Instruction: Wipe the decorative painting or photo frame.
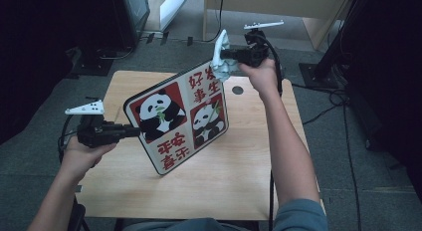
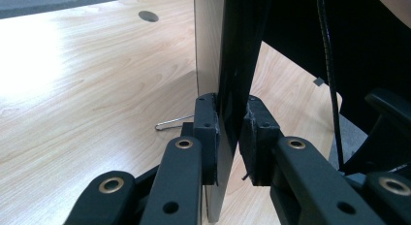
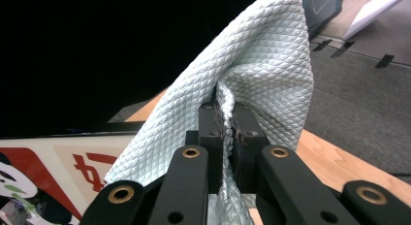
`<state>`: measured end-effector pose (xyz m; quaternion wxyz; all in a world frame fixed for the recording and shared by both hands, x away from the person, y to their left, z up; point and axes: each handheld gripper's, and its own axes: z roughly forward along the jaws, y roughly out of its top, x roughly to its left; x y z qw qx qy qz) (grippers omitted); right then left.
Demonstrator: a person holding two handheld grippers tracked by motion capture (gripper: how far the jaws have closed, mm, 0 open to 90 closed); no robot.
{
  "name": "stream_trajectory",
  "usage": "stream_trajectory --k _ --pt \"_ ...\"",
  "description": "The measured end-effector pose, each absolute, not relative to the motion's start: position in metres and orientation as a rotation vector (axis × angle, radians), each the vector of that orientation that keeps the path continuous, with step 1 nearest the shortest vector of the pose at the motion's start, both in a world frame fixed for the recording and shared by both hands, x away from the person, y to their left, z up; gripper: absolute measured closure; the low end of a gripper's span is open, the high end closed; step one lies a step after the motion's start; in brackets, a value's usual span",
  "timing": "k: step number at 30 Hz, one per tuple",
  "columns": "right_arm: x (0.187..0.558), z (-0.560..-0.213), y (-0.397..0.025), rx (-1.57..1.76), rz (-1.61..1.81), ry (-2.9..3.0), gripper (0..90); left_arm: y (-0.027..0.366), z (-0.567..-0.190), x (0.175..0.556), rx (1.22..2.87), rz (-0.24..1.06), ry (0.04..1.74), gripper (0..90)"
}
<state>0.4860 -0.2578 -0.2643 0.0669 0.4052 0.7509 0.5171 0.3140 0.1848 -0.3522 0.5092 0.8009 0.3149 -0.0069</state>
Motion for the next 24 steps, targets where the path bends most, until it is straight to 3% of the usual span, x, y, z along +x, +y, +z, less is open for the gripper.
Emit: stream_trajectory --k 24 --pt "0.487 -0.295 -0.264 1.305 1.516 2.256 85.2 0.184 -0.353 0.314 1.925 -0.022 0.755 79.0"
